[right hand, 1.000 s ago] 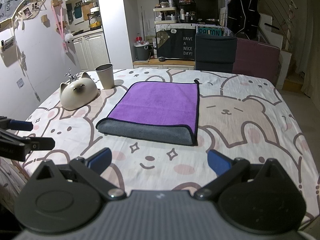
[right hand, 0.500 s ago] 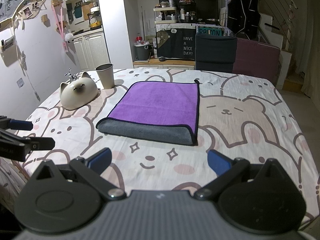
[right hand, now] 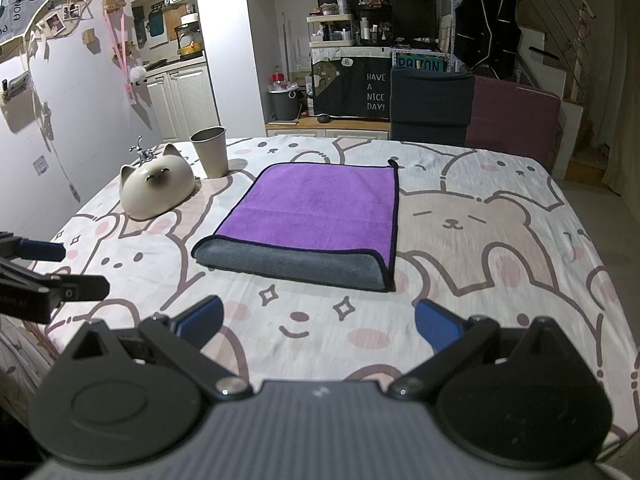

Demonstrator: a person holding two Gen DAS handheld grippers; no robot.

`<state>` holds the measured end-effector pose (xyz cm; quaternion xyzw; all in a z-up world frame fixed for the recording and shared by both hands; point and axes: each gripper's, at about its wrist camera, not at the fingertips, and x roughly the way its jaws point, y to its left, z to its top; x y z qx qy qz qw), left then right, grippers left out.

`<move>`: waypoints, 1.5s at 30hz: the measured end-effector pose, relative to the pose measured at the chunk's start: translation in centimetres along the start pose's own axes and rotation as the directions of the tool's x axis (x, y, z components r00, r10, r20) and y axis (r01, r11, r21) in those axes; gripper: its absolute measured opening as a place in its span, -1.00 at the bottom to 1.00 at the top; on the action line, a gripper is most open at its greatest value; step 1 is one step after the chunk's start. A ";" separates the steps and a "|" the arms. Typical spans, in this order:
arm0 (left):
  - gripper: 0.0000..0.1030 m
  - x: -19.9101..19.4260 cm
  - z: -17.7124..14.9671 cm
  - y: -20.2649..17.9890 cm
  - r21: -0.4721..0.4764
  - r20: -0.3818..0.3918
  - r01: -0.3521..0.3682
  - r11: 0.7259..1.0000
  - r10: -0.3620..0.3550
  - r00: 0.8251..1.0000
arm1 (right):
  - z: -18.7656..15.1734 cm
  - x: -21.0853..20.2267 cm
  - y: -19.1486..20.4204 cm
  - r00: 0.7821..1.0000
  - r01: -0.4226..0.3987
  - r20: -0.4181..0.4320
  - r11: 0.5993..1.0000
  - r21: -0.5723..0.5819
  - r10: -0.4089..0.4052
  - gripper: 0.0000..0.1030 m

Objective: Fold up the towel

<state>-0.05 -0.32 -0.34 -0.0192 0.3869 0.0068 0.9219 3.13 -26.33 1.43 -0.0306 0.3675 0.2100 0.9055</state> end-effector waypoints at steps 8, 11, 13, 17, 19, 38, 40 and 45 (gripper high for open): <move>1.00 0.0 1.3 0.2 0.010 0.009 -0.007 1.000 0.007 1.000 | 0.3 0.0 -0.1 1.000 -0.003 0.006 1.000 -0.009 0.003 0.99; 1.00 0.7 1.8 0.4 0.009 0.004 -0.009 1.000 0.009 1.000 | 0.7 0.6 0.0 1.000 -0.006 0.004 1.000 -0.005 0.006 0.99; 1.00 1.1 2.2 0.5 0.007 0.003 -0.013 1.000 0.013 1.000 | 0.9 0.8 -0.1 1.000 -0.007 0.003 1.000 -0.002 0.007 0.99; 1.00 2.2 3.0 0.7 0.007 0.000 -0.021 1.000 0.021 1.000 | 1.5 1.6 -0.3 1.000 -0.005 0.002 1.000 0.004 0.005 0.99; 1.00 2.9 3.4 0.9 0.007 -0.001 -0.025 1.000 0.025 1.000 | 1.9 2.1 -0.5 1.000 0.000 0.000 1.000 0.009 0.000 0.99; 1.00 10.9 8.2 3.2 -0.023 -0.057 -0.049 0.999 0.047 0.997 | 7.0 9.0 -2.1 0.998 0.060 -0.033 0.998 0.022 -0.059 0.99; 1.00 11.7 8.7 3.4 -0.025 -0.055 -0.037 0.999 0.036 0.998 | 7.5 9.8 -2.2 0.997 0.063 -0.034 0.998 0.016 -0.062 0.99; 1.00 14.0 9.4 4.0 -0.027 -0.076 -0.016 1.000 0.014 0.997 | 8.2 11.6 -2.8 0.996 0.071 -0.052 0.997 -0.010 -0.072 0.99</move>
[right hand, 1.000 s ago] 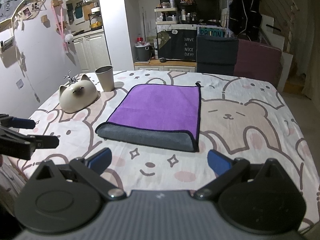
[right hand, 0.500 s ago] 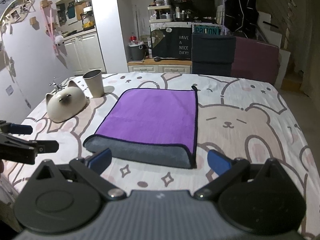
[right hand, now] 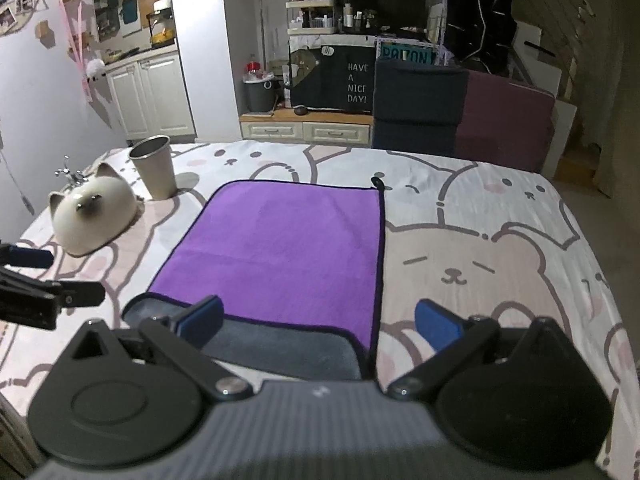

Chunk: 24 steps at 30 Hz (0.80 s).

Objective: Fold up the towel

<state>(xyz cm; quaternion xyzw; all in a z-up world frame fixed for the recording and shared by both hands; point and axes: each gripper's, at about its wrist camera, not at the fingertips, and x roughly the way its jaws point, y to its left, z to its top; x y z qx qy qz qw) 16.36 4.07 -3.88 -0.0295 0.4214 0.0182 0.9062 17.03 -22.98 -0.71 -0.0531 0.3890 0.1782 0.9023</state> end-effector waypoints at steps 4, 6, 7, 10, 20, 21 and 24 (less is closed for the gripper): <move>1.00 1.8 0.4 0.6 0.009 -0.037 0.042 0.999 -0.042 0.998 | 0.6 1.7 -0.6 0.999 -0.029 -0.020 0.999 -0.032 0.028 0.99; 0.99 2.8 0.5 0.9 0.006 -0.054 0.060 0.998 -0.060 0.997 | 0.7 2.6 -1.1 0.998 -0.049 -0.035 0.998 -0.035 0.048 0.99; 0.99 3.4 0.6 1.0 0.012 -0.058 0.066 0.998 -0.065 0.996 | 0.8 3.1 -1.3 0.997 -0.063 -0.041 0.997 -0.035 0.061 0.99; 0.99 4.7 0.5 1.5 0.037 -0.054 0.097 0.995 -0.095 0.994 | 0.8 4.3 -2.1 0.994 -0.103 -0.044 0.994 -0.029 0.102 0.99; 0.97 9.1 -0.1 3.3 0.073 -0.132 0.205 0.976 -0.194 0.972 | 0.0 8.1 -4.5 0.968 -0.239 -0.080 0.971 0.007 0.239 0.99; 0.95 9.4 0.0 3.6 0.067 -0.140 0.214 0.975 -0.203 0.969 | -0.1 8.4 -4.7 0.968 -0.236 -0.086 0.972 0.005 0.236 0.99; 0.82 10.3 -0.1 4.4 0.050 -0.164 0.229 0.972 -0.218 0.962 | -0.5 9.2 -5.3 0.958 -0.266 -0.113 0.964 -0.004 0.264 0.99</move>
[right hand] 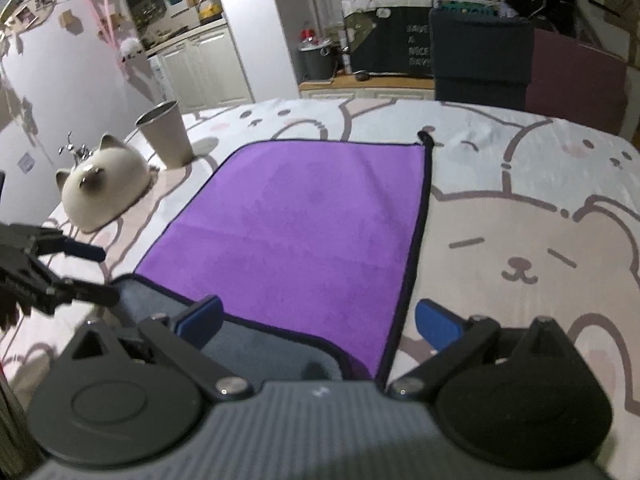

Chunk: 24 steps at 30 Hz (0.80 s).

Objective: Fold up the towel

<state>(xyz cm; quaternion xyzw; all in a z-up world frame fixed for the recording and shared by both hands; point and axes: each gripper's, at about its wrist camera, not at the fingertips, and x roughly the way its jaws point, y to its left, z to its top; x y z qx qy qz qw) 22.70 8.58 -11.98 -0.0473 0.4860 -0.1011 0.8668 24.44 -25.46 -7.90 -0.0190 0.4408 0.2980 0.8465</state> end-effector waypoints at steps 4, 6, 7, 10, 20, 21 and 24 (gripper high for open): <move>0.69 0.4 0.3 1.2 -0.023 0.000 0.036 0.999 -0.036 0.999 | -0.1 0.5 -1.1 0.999 -0.017 -0.052 1.000 0.014 0.018 0.99; 0.69 0.4 0.4 1.6 -0.032 -0.005 0.038 0.999 -0.039 0.999 | -0.2 0.9 -1.4 0.996 -0.013 -0.093 1.000 0.022 0.015 0.97; 0.69 0.5 0.4 1.8 -0.033 -0.012 0.040 0.999 -0.040 0.999 | -0.3 1.0 -1.8 0.994 -0.017 -0.105 1.000 0.026 0.020 0.87; 0.60 0.5 0.1 2.1 -0.035 -0.022 0.065 0.997 -0.066 0.998 | -0.7 1.3 -2.2 0.990 -0.021 -0.140 0.999 0.033 0.025 0.59; -0.19 0.9 -0.2 2.9 -0.049 -0.077 0.082 0.995 -0.085 0.993 | -1.2 2.3 -1.5 0.971 -0.126 -0.203 0.992 0.026 0.129 -0.15; -0.28 1.0 -0.3 3.0 -0.052 -0.084 0.077 0.996 -0.081 0.993 | -1.2 2.4 -1.5 0.968 -0.130 -0.211 0.991 0.028 0.133 -0.18; -0.52 1.1 -0.3 3.2 -0.057 -0.106 0.068 0.996 -0.073 0.992 | -1.4 2.7 -1.6 0.959 -0.134 -0.244 0.990 0.045 0.141 -0.33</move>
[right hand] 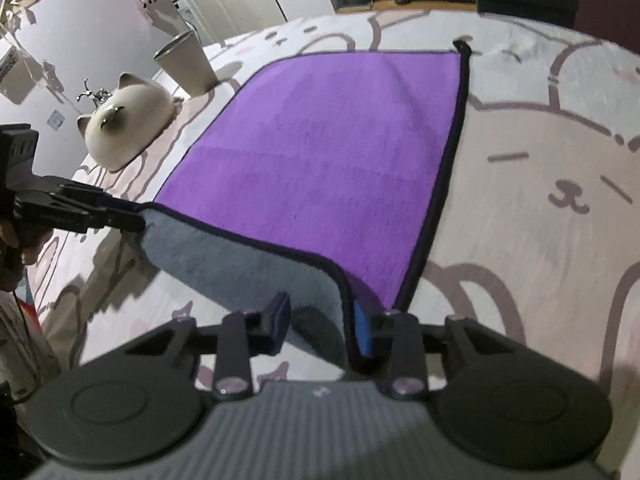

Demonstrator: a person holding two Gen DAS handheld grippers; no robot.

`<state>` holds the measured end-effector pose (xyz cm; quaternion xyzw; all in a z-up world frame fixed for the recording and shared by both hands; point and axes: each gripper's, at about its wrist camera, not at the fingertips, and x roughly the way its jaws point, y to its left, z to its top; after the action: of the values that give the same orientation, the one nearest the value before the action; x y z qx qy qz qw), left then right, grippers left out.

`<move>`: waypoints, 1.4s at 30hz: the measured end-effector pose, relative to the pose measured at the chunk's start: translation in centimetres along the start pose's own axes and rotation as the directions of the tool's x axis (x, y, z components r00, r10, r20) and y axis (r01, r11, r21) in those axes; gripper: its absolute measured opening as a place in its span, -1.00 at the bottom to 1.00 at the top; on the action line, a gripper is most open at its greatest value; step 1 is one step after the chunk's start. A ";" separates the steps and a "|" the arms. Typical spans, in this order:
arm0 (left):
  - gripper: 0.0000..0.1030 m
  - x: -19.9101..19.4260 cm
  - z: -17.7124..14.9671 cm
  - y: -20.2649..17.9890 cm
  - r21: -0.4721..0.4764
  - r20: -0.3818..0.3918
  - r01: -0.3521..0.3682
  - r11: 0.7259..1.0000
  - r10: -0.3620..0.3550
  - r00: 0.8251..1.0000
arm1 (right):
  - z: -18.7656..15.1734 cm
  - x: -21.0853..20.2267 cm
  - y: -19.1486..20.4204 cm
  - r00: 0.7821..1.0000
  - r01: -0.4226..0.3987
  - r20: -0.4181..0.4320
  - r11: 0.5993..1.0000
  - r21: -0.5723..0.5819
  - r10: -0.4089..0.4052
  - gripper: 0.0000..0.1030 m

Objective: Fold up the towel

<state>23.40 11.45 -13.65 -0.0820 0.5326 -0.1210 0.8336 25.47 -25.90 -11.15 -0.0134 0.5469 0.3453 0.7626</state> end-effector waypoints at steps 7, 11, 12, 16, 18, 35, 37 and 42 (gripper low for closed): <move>-0.75 0.3 0.1 0.3 -0.019 -0.039 -0.007 1.000 0.006 0.999 | -0.4 0.7 -0.1 0.998 0.031 -0.061 0.999 0.027 -0.030 -0.61; -0.90 0.5 0.0 0.1 -0.011 -0.057 -0.005 1.000 0.004 0.998 | -0.5 0.8 0.1 0.997 0.056 -0.057 0.998 0.027 -0.054 -0.81; -0.91 0.4 -0.1 0.1 -0.011 -0.059 -0.002 1.000 0.001 0.998 | -0.5 0.7 0.1 0.997 0.056 -0.056 0.998 0.030 -0.054 -0.85; -0.92 0.2 -0.1 -0.2 0.005 -0.052 -0.009 1.000 0.010 0.999 | -0.5 0.7 0.4 0.997 0.063 -0.053 0.998 0.020 -0.062 -0.90; -0.92 0.0 -0.1 -0.2 0.005 -0.044 -0.014 1.000 0.014 0.999 | -0.5 0.6 0.5 0.997 0.064 -0.048 0.998 0.017 -0.064 -0.90; -0.91 -0.9 3.6 0.0 -0.027 0.058 -0.063 0.998 0.065 0.996 | 1.5 -2.0 0.3 0.987 0.106 0.119 0.994 0.023 -0.108 -0.90; -0.91 -0.8 4.5 0.2 -0.021 0.071 -0.060 0.998 0.061 0.996 | 2.0 -2.0 -0.1 0.986 0.103 0.132 0.994 0.036 -0.107 -0.90; -0.91 -0.7 7.3 0.7 -0.008 0.103 -0.074 0.997 0.075 0.992 | 4.1 -1.9 -0.7 0.980 0.112 0.163 0.993 0.042 -0.117 -0.90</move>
<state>29.81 12.35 -10.12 -0.0701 0.4920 -0.0843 0.8637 28.87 -25.77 -8.17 -0.0041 0.4858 0.2918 0.8239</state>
